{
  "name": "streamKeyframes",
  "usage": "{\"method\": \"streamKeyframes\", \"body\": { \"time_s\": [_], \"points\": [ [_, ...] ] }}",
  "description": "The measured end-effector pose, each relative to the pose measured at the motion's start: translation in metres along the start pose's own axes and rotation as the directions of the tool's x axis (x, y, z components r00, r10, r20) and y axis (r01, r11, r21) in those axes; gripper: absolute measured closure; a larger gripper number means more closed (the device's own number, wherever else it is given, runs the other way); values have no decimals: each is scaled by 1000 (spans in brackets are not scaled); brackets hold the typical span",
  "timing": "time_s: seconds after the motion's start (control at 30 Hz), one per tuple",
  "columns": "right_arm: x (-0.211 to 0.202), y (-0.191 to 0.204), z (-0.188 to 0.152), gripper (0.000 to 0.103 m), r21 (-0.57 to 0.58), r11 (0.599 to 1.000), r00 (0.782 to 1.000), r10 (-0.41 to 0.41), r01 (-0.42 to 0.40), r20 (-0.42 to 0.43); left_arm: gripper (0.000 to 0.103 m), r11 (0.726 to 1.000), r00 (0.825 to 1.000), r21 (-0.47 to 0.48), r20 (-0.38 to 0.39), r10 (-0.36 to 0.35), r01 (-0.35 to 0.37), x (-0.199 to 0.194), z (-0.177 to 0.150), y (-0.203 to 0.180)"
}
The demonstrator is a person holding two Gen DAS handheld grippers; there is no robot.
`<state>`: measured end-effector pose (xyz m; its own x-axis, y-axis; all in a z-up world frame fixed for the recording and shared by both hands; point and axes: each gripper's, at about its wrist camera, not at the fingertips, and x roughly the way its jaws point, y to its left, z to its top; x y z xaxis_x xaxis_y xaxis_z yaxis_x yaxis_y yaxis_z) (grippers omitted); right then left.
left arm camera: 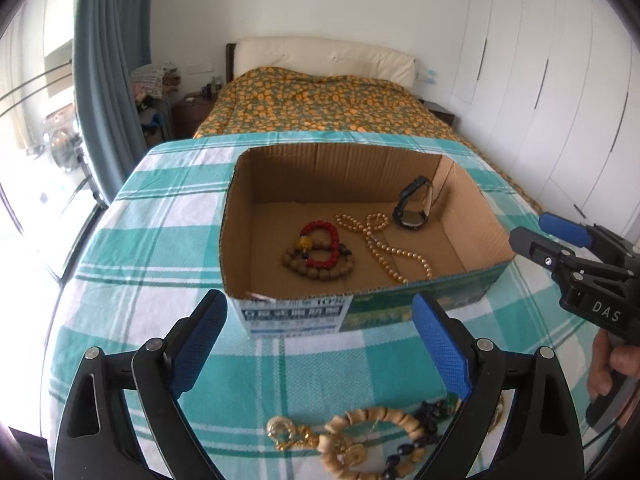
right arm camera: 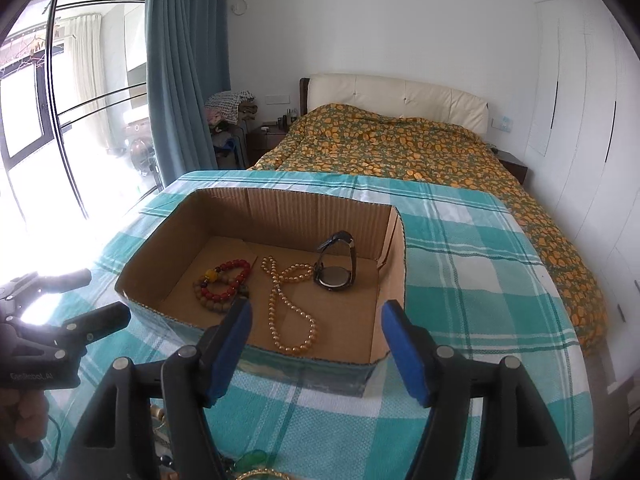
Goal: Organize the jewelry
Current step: 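Withdraw both tools from the box back over the remaining jewelry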
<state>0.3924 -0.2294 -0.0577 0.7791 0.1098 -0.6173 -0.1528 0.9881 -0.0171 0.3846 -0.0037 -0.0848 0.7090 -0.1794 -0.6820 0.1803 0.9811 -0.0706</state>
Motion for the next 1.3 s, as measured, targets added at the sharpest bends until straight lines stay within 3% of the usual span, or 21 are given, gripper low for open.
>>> {"method": "streamKeyframes", "body": {
  "time_s": [0.17, 0.27, 0.57, 0.77, 1.0, 1.3],
  "points": [
    [-32, 2, -43, 28, 1, 1000, 1000, -26, 26, -10, 5, 1000, 1000, -4, -14, 23, -24, -34, -46, 5],
    [-44, 1, -75, 28, 16, 999, 998, -39, 40, -42, 5, 997, 996, -2, -39, 76, -76, -47, -78, 12],
    [-57, -20, -156, 28, 60, 991, 983, -110, 120, -148, 4, 987, 984, -65, -113, 139, -147, -56, -146, 25],
    [-49, -35, -178, 28, 80, 983, 969, -145, 163, -200, 4, 982, 972, -19, -150, 180, -185, -34, -166, 20],
    [-42, -47, -186, 28, 121, 979, 961, -134, 167, -242, 3, 986, 972, -32, -175, 157, -165, -19, -170, 24],
    [-39, -47, -187, 20, 121, 977, 957, -144, 179, -253, 0, 989, 973, -37, -186, 136, -145, -15, -169, 26]
  ]
}}
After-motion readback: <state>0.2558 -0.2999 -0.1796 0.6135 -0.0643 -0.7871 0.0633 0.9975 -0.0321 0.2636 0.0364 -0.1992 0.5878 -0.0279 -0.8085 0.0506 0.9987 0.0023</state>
